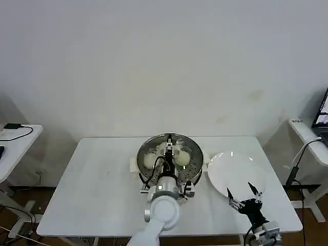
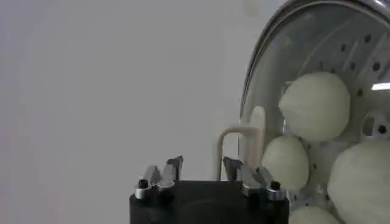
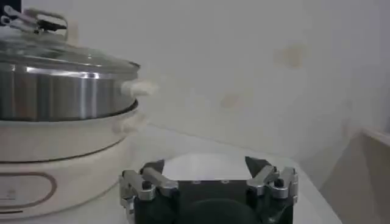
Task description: Take steamed baozi put them in steamer then cover it.
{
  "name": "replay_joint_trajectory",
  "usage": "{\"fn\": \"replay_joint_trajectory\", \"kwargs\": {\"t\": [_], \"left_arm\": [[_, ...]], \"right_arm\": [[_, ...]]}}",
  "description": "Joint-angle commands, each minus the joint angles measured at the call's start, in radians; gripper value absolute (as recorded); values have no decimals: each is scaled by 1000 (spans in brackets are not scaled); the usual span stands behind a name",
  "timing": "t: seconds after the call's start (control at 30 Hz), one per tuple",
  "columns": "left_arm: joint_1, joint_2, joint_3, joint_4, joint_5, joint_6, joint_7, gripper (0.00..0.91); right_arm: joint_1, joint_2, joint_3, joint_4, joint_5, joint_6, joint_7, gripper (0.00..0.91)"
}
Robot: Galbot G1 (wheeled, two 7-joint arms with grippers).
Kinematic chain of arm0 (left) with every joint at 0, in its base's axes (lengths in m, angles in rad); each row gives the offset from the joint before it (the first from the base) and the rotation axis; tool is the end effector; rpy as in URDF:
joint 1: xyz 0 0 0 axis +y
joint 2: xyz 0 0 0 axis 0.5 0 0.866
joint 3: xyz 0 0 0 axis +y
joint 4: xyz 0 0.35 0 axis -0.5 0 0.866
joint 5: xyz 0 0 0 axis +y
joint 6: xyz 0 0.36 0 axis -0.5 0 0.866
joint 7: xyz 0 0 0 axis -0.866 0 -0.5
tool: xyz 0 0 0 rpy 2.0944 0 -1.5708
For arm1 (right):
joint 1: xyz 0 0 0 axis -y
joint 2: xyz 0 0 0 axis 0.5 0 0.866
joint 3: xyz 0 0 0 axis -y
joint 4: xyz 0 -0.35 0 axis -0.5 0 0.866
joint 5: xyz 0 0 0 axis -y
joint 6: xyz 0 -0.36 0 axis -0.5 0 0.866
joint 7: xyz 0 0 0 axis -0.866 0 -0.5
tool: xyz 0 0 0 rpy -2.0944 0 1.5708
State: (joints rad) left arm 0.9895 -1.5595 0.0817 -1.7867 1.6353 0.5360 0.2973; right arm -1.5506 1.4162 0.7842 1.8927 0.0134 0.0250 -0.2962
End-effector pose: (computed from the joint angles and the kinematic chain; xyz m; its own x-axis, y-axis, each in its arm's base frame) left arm 0.3046 -0.1970 -0.2580 -0.9972 0.0715 0.0221 0.0248 0.0383 0.9990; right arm 0.1830 -0.1233 -0.3517 -0.9791 -0.1003 0.1771 -0.1354 0.9707 -0.1988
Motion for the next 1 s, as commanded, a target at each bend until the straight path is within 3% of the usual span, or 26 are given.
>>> {"fn": "replay_joint_trajectory", "kwargs": {"t": [0.03,0.53,0.7,0.77,0.87,1.0], "left_arm": [[49,82,1,-155,-89,-2,-1,907],[243,242,-28,-450,-425,-90,-43,907],[346,238,-222,-408,-779,-280,-339,907],[415,238,-358,-410,-1043,-382,-403,907],[475,227,-498,-431,-1391,-410,-587,907],[581,240,-682,-438,-1576,-455,-587,907]], "right_arm": [[-3,1,2,3,-4,2,-1,907],[-18,9,3,9,-21,8,-3,907],[-29,4,1,11,-17,24,-1,907],[-35,-4,4,17,-15,35,-7,907],[-48,-15,4,38,2,35,0,907],[-68,-30,-3,56,9,25,17,907]]}}
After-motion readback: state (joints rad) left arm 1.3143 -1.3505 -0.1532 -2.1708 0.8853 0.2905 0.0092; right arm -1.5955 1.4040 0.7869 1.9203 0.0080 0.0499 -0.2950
